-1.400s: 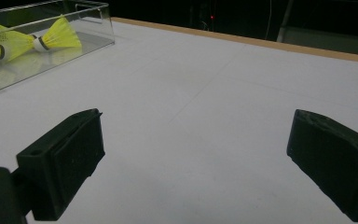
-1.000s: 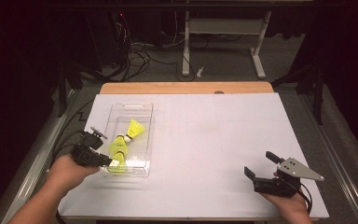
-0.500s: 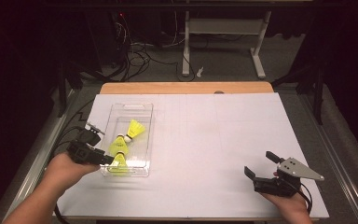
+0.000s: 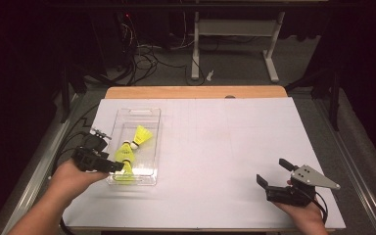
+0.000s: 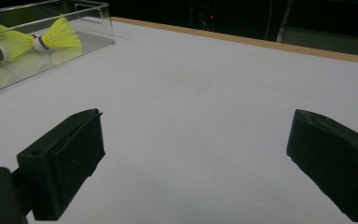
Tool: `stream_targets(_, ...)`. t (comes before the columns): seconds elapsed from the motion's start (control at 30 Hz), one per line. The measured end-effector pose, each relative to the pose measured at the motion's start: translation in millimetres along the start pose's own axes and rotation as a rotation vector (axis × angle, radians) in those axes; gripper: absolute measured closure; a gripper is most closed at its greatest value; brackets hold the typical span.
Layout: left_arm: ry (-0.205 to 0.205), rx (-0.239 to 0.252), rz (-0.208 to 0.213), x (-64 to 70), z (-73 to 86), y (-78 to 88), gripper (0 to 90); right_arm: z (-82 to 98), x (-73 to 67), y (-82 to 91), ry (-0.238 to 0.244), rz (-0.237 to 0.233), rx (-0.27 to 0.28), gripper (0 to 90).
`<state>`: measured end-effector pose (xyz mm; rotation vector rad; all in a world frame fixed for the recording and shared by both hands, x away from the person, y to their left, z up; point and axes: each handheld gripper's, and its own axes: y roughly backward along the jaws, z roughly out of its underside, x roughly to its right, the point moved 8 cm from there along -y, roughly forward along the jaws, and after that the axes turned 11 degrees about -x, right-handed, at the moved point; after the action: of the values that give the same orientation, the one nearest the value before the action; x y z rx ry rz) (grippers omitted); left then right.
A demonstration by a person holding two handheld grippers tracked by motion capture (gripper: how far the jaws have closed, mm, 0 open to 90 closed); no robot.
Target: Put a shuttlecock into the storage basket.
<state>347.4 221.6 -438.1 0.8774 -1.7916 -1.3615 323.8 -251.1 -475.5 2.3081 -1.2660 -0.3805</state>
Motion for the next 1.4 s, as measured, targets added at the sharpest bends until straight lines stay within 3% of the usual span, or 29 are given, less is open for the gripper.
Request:
stream_targets(0.23,-0.001,0.099,0.057,10.3,-3.9,-13.9,21.0,-0.7,0.6,1.1,-0.001,0.001,0.008,4.2)
stream_targets(0.67,-0.017,0.313,0.065,13.3,-1.6,-30.0,12.0,-0.6,0.1,0.4,0.001,-0.001,0.006,4.2)
stream_targets(0.77,-0.020,0.334,0.036,10.9,-0.1,-31.9,10.4,-0.7,0.1,0.4,0.001,0.000,0.007,4.2)
stream_targets(0.83,-0.013,0.345,0.044,9.5,1.0,-34.2,8.3,-0.7,0.3,0.4,0.002,-0.001,0.008,4.2)
stream_targets(0.93,-0.023,0.358,0.023,10.4,3.0,-38.2,6.4,-0.5,0.1,0.2,0.001,-0.002,0.008,4.2)
stream_targets(1.33,-0.078,0.503,0.003,17.7,9.4,-38.8,0.4,0.6,1.8,-2.2,0.000,0.006,0.004,3.3)
stream_targets(1.4,-0.110,0.525,-0.012,19.9,10.4,-38.6,0.2,-0.4,2.1,-1.8,-0.001,0.012,0.010,2.6)
